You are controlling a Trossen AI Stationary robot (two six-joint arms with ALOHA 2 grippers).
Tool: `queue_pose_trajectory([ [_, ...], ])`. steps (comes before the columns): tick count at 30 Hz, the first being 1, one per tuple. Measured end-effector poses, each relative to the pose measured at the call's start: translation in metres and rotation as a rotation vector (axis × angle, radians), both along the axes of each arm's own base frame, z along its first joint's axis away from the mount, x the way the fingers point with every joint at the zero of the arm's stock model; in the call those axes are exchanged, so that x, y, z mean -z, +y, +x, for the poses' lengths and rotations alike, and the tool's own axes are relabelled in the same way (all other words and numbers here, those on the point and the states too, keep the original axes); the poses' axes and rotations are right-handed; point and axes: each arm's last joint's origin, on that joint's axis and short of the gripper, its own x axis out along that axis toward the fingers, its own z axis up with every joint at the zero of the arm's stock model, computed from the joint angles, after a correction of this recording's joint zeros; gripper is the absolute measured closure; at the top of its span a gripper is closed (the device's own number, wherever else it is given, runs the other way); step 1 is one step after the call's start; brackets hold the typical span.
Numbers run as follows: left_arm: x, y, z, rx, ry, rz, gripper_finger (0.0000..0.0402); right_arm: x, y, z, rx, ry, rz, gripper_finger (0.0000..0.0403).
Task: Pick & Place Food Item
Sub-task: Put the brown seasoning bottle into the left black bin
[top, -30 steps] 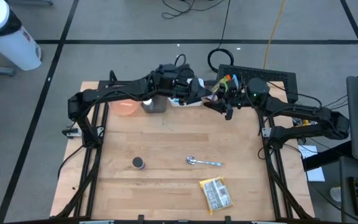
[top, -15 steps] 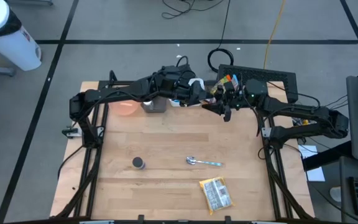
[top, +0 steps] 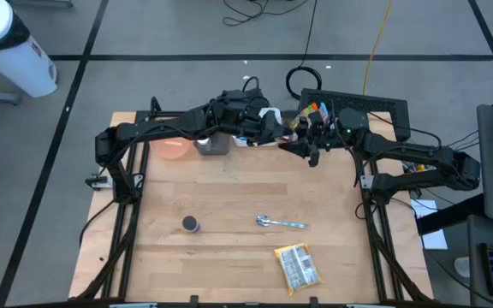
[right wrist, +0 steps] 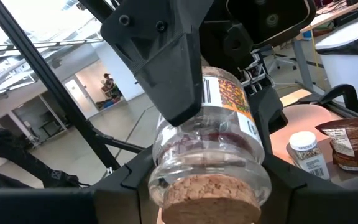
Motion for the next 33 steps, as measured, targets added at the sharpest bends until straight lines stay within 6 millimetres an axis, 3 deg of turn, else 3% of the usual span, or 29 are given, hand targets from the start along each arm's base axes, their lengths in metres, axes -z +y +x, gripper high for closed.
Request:
queue_pose_trajectory([
  [5,0.0002,-0.0001,-0.0001,0.003,0.003,-0.002,0.0110,0.0002,0.0000,0.0002,0.000,0.001,0.002,0.0232],
  [9,0.0004,-0.0002,-0.0003,0.007,0.006,0.002,0.0133,0.0005,0.0001,0.0002,-0.001,0.003,0.003,0.0232],
  [24,0.0004,-0.0004,-0.0012,0.023,0.015,0.072,0.0136,0.0009,0.0000,0.0004,-0.003,0.005,0.003,0.0232],
  [28,-0.0009,-0.0006,-0.0018,0.035,0.005,0.130,0.0177,0.0011,0.0005,0.0004,-0.015,0.006,0.024,0.0232],
  [33,-0.0016,0.0006,-0.0019,0.015,0.003,0.128,0.0198,0.0004,0.0004,0.0006,-0.009,-0.005,0.002,0.0231],
])
